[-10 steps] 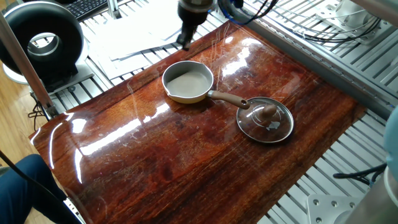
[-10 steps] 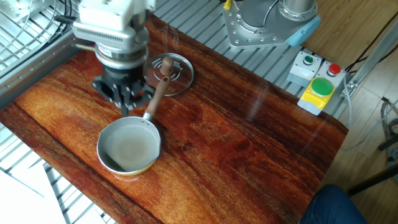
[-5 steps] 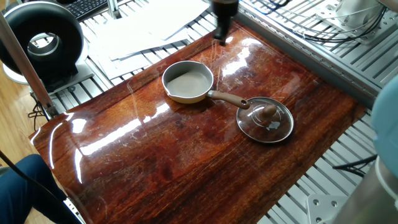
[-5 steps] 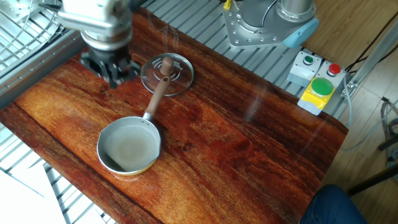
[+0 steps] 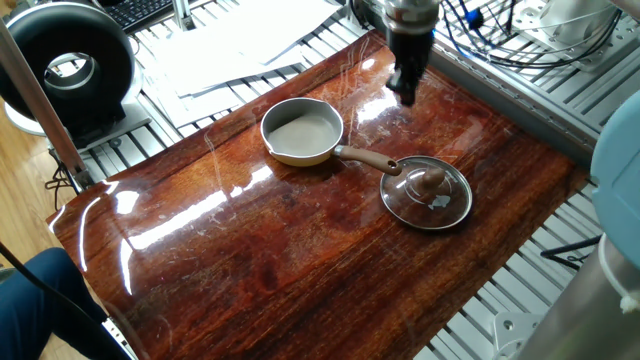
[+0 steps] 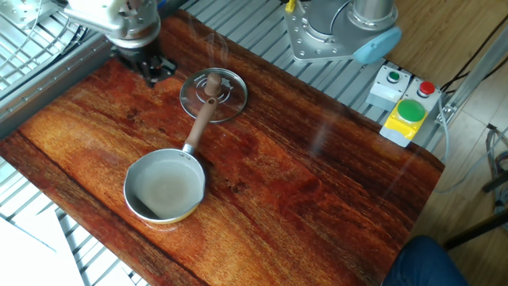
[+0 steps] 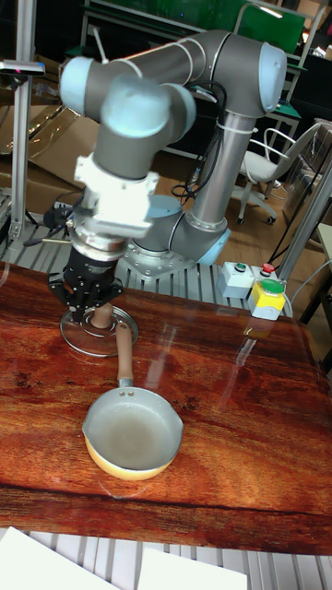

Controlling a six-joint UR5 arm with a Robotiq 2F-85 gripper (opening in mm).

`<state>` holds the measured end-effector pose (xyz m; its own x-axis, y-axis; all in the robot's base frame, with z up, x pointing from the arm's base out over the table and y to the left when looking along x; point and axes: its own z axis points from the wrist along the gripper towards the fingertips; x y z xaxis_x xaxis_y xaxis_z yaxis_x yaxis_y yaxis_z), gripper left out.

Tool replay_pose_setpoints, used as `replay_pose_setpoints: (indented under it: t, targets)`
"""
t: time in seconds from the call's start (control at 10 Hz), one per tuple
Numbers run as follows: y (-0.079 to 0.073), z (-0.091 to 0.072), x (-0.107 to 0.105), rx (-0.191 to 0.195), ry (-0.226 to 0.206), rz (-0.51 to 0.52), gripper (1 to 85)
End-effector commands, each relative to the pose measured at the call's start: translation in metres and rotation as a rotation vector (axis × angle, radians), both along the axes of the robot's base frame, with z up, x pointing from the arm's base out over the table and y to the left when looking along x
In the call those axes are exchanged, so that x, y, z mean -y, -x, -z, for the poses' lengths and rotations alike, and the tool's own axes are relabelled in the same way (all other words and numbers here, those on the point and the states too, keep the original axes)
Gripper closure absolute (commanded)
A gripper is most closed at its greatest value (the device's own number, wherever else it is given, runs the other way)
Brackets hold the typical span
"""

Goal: Cover the pot with the lid

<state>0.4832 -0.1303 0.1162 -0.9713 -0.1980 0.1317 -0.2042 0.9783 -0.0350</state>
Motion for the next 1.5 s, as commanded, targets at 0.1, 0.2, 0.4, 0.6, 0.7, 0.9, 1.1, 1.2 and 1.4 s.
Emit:
replay_pose_setpoints:
  t: [0.1,0.2,0.4,0.6,0.7,0.9,1.1,1.2,1.4]
  targets:
    - [0.025,0.021,-0.034,-0.048,-0.114,0.248,69.7]
    - [0.027,0.026,-0.031,-0.048,-0.110,0.266,67.0]
    - [0.027,0.037,-0.032,-0.031,-0.128,0.289,41.7]
    - [0.026,0.046,-0.041,0.001,-0.154,0.344,40.0]
    - [0.030,0.048,-0.040,0.006,-0.149,0.342,40.0]
    - [0.030,0.050,-0.041,0.003,-0.147,0.341,41.7]
    - [0.039,0.050,-0.031,-0.025,-0.103,0.318,48.3]
    - [0.047,0.049,-0.027,-0.052,-0.084,0.321,56.7]
    - [0.038,0.050,-0.037,-0.024,-0.127,0.314,49.0]
